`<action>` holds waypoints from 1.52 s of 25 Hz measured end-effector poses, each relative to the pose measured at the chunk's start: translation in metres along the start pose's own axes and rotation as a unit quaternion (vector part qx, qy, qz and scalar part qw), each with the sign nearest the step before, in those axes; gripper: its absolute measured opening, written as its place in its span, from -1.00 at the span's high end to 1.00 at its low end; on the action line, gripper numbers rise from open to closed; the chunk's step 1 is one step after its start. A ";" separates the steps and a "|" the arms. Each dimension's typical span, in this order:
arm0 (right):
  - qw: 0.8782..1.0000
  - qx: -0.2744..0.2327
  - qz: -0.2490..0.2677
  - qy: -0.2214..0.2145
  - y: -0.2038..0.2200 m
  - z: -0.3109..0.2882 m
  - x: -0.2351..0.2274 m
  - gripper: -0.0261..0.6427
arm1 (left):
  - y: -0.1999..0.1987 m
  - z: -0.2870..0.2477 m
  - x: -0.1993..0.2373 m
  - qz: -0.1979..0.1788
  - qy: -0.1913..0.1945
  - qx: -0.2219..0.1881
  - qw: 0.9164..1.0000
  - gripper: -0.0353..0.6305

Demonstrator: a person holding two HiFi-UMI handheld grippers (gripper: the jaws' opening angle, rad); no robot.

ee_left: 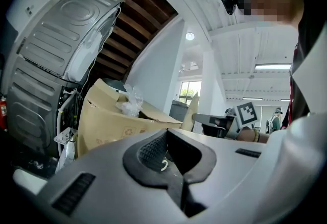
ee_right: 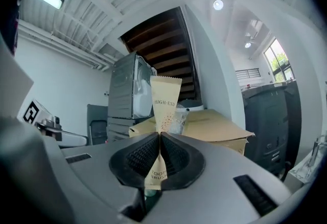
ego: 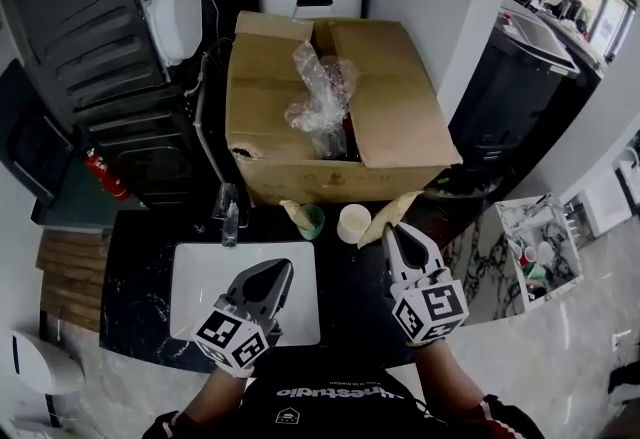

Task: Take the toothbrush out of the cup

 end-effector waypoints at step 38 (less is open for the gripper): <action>0.998 0.027 -0.026 -0.047 0.031 0.043 0.041 0.79 | 0.035 -0.013 0.029 0.001 -0.015 0.022 1.000 0.28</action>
Point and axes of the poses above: the fingertips, and each gripper's own axes: z backward along the fingers, x to its left, y out of its underside, the point moved 1 cm from there along z, backward along the fingers, and after that the axes turned 1 degree about y, right-handed, at the moved point
